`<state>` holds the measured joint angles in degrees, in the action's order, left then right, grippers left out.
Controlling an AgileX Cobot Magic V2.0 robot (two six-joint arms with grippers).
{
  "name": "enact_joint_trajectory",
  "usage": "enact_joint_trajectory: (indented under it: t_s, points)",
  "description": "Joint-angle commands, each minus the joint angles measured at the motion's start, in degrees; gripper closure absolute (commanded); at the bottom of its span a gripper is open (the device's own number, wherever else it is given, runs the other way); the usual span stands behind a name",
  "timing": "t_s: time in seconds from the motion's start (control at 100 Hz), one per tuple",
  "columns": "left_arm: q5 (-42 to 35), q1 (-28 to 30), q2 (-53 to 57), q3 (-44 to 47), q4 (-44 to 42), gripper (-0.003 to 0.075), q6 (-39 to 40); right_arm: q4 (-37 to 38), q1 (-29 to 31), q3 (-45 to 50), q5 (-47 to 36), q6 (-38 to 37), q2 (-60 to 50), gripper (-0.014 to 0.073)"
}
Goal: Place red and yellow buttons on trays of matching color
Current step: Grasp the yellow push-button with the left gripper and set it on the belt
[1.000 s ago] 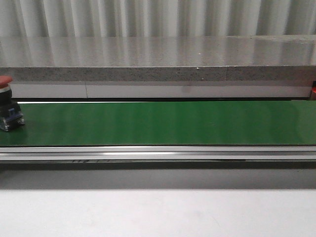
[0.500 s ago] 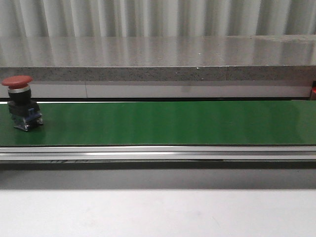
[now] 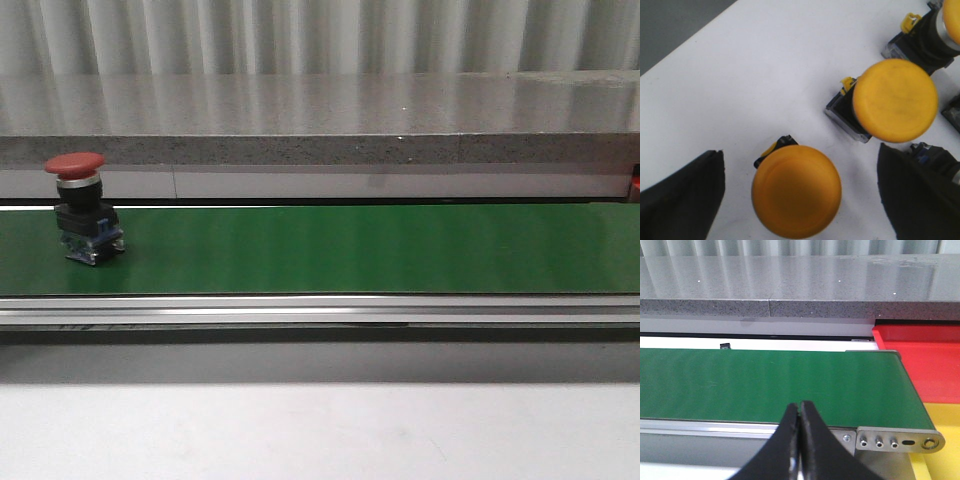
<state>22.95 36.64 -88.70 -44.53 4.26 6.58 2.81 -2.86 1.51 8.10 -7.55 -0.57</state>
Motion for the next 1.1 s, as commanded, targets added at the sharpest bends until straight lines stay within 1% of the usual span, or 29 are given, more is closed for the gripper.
enact_joint_trajectory:
  t_s: [0.0, 0.06, 0.13, 0.25, 0.32, 0.39, 0.59, 0.71, 0.8, 0.87, 1.0, 1.09]
  points:
    - [-2.42, 0.16, 1.55, -1.52, 0.03, 0.0242, 0.5, 0.75, 0.07, 0.09, -4.72, 0.48, -0.82, 0.0661]
    - [-2.42, 0.16, 1.55, -1.52, 0.03, 0.0312, 0.5, 0.75, 0.07, 0.09, -4.72, 0.48, -0.82, 0.0661]
    - [-2.06, 0.16, 1.55, -1.52, 0.26, 0.0411, 0.5, 0.75, 0.07, 0.09, -4.72, 0.48, -0.82, 0.0661]
    - [-0.42, 0.16, 1.79, -1.52, 1.29, 0.0601, 0.5, 0.75, 0.07, 0.09, -4.72, 0.48, -0.82, 0.0661]
    - [1.27, 0.16, 2.6, -1.52, 2.13, 0.0684, 0.5, 0.75, 0.07, 0.09, -4.72, 0.48, -0.82, 0.0661]
    - [3.47, 0.16, 4.0, -1.52, 2.44, 0.074, 0.5, 0.75, 0.07, 0.09, -4.72, 0.48, -0.82, 0.0661]
    - [6.77, 0.16, 12.68, -1.52, 3.02, 0.074, 0.5, 0.75, 0.07, 0.09, -4.72, 0.48, -0.82, 0.0661]
    - [6.88, -1.87, 19.68, -1.52, 3.64, 0.074, 0.5, 0.75, 0.07, 0.09, -4.72, 0.48, -0.82, 0.0661]
    - [6.98, -5.2, 24.0, -1.89, 3.64, 0.074, 0.5, 0.75, 0.07, 0.09, -4.72, 0.48, -0.82, 0.0661]
    - [8.64, -8.39, 25.86, -3.36, 3.64, 0.074, 0.1, 0.75, 0.07, 0.09, -4.72, 0.48, -0.82, 0.0661]
    - [12.5, -16.02, 26.14, -7.39, 3.64, 0.074, -0.67, 0.75, 0.07, 0.09, -4.72, 0.48, -0.82, 0.0661]
    - [12.88, -21.03, 25.01, -9.72, 3.64, 0.074, -1.64, 0.75, 0.07, 0.09, -4.72, 0.48, -0.82, 0.0661]
